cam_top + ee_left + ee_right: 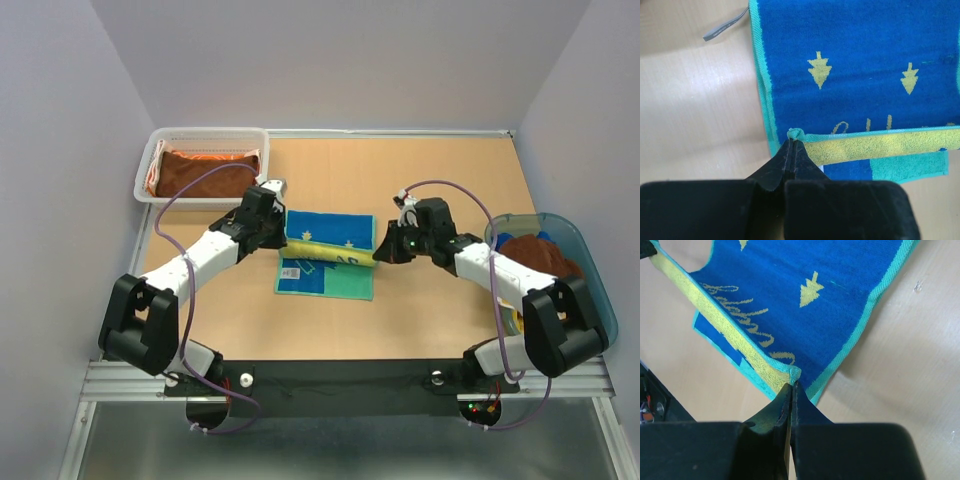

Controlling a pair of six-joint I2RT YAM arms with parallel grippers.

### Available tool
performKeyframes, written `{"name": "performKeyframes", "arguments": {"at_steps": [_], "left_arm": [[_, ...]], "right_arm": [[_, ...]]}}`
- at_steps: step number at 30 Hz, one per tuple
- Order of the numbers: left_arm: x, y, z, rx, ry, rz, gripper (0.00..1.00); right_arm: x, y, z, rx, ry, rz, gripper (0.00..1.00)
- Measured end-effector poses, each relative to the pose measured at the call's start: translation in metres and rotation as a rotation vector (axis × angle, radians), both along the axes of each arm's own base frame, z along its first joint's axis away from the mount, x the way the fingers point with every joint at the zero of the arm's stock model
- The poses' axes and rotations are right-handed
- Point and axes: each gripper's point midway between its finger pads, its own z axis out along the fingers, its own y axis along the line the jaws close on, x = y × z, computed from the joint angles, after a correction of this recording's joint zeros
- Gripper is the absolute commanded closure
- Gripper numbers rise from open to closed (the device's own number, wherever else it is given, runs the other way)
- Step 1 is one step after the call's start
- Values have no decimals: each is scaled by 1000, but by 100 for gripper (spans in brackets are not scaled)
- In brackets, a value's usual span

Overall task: Fold and stack the towels
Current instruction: Fold the towel

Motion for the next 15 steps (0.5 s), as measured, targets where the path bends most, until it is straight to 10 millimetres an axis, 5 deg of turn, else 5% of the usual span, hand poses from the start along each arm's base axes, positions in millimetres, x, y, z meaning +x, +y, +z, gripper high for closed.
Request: {"name": "performKeyframes", "arguments": {"at_steps": [4,8,15], "left_arm": [[-2,-1,-2,2,5,-1,96],[-9,0,-11,-1,35,9,70],[-22,43,-23,98,69,166,43]], "right_arm": [[-1,0,-8,-9,24,1,96],[-8,0,-18,-10,57,12,91],[-35,-15,-43,-58,163,20,63]]}}
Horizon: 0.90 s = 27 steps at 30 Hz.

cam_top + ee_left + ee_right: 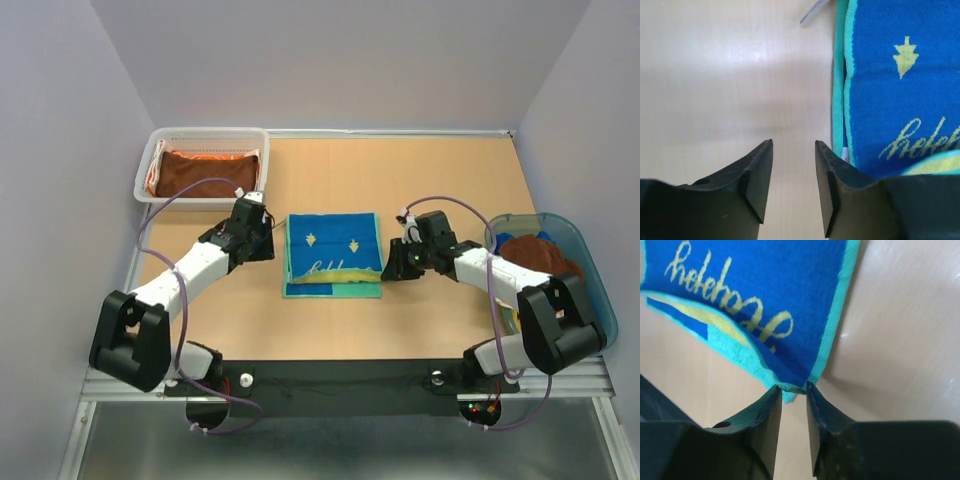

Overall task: Fold and stack the towels
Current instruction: Fold the towel

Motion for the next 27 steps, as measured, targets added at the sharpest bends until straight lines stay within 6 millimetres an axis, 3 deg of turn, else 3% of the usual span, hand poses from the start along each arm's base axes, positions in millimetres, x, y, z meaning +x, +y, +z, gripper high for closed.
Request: {"name": "performKeyframes", "arguments": {"at_steps": [3,5,10,15,22,27], "left_arm": [[-13,5,12,-33,-30,29,39],[-18,6,22,-62,-62,41,33],[-25,-1,36,-150,-99,64,34],[-40,-11,17,-204,-37,77,41],[-72,-49,-5,-256,50,25,52],[-79,-55,-22,-251,99,53,57]], "right_arm": [[-14,2,4,19,17,39,50],[-19,6,11,39,13,66,46],[-31,17,26,57,-17,131,45],[-22,16,29,6,-47,103,46],[1,-7,21,-111,-69,-88,48],[3,-11,15,-116,-27,-176,49]]}}
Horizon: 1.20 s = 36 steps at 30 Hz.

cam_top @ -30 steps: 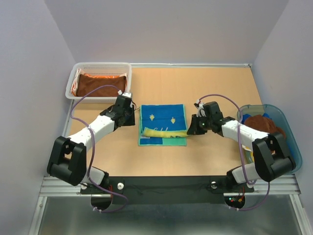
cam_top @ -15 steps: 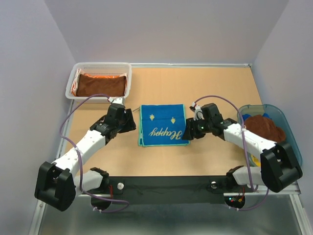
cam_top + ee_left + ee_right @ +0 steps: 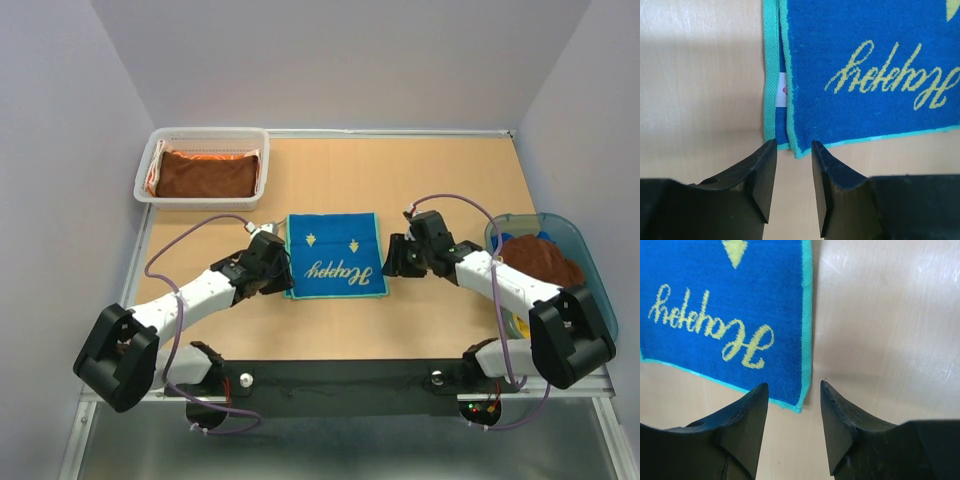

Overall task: Fold and stack the towels
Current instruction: Fold the towel

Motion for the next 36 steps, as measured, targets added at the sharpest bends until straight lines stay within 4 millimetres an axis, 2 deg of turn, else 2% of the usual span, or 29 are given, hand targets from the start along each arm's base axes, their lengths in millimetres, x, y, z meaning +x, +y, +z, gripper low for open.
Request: {"name": "performKeyframes", "arguments": {"at_steps": [11,28,36], "left_arm": [[-1,-8,-23,26,52,14,57],[-14,-14,-27,28,89,7,55],[-17,-16,-33,45,106,-3,60]], "right_arm": [[-20,-2,-37,47,133,-127,50],[-27,15,-36,174,195,-166,51],[-30,15,-36,191,199,-176,51]]}}
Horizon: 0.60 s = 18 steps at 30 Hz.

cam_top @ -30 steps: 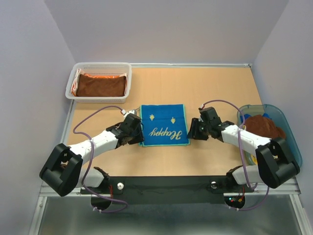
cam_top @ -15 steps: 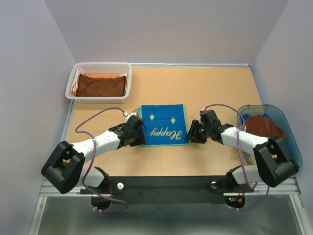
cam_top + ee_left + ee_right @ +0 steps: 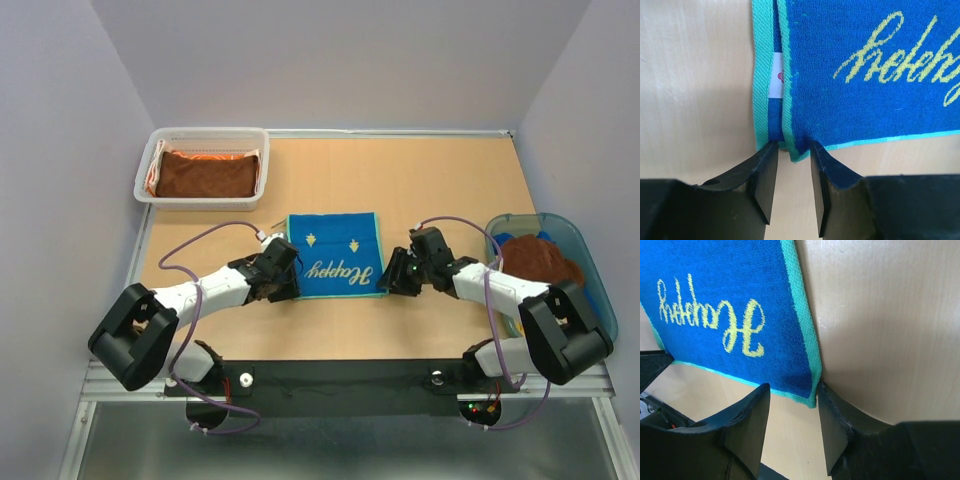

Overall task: Fold and stack the towels
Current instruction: Fold the towel

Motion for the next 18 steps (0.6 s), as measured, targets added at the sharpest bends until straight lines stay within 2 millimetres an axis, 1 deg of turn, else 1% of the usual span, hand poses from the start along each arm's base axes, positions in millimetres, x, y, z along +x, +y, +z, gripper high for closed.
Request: {"name": "performKeyframes", "arguments": {"at_steps": [6,7,8,11,12,13,16,17,18], "left_arm": [[1,-3,-1,5,5,-4,70],[0,-4,-1,7,5,-8,72],[0,-5,-1,8,6,-10,77],[-2,-6,-2,10,10,-16,84],[-2,-6,-2,10,10,-17,85],[-3,-6,-2,12,12,-18,86],[-3,-6,-2,13,15,-16,88],[-3,-5,-2,15,16,-15,90],[-4,-5,-1,17,19,-15,90]], "right_arm": [[0,1,0,5,-1,-3,54],[0,1,0,6,0,-4,55],[0,1,0,7,1,-3,56],[0,1,-1,7,1,-3,59],[-1,1,-1,6,1,-3,61],[-1,0,-2,6,3,-4,66],[-3,-1,-4,1,6,-6,71],[-4,-2,-5,-1,9,-7,76],[-4,-2,-5,-2,7,-7,78]]}}
